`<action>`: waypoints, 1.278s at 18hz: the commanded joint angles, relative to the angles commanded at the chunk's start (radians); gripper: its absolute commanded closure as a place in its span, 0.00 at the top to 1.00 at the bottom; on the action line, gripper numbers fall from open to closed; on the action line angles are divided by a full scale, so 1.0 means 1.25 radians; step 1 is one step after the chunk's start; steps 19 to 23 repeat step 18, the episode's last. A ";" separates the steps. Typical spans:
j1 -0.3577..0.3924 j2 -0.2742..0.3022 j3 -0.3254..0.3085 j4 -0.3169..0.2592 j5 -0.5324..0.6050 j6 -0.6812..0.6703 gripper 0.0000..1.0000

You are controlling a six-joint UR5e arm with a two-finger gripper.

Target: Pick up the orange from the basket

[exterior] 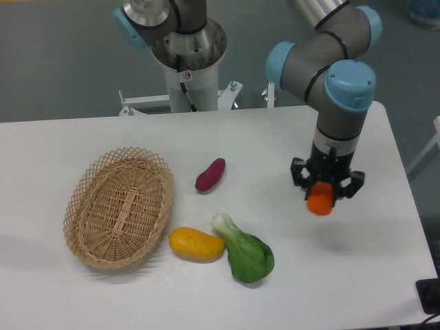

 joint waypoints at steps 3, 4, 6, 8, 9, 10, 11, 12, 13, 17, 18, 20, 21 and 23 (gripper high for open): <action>0.009 -0.011 -0.007 0.001 -0.018 0.071 0.11; 0.013 -0.016 -0.004 0.000 -0.020 0.073 0.12; 0.020 -0.017 -0.001 -0.001 -0.015 0.074 0.17; 0.023 -0.016 -0.002 0.000 -0.016 0.074 0.18; 0.026 -0.016 -0.001 0.000 -0.016 0.074 0.19; 0.026 -0.016 0.002 0.000 -0.017 0.074 0.19; 0.026 -0.017 0.004 0.000 -0.018 0.074 0.19; 0.027 -0.016 0.005 0.000 -0.022 0.073 0.19; 0.027 -0.016 0.004 0.000 -0.023 0.073 0.19; 0.023 -0.016 0.000 0.001 -0.020 0.067 0.19; 0.023 -0.016 0.000 0.001 -0.017 0.066 0.19; 0.023 -0.016 0.000 0.001 -0.017 0.066 0.19; 0.023 -0.016 0.000 0.001 -0.017 0.066 0.19; 0.023 -0.016 0.000 0.001 -0.017 0.066 0.19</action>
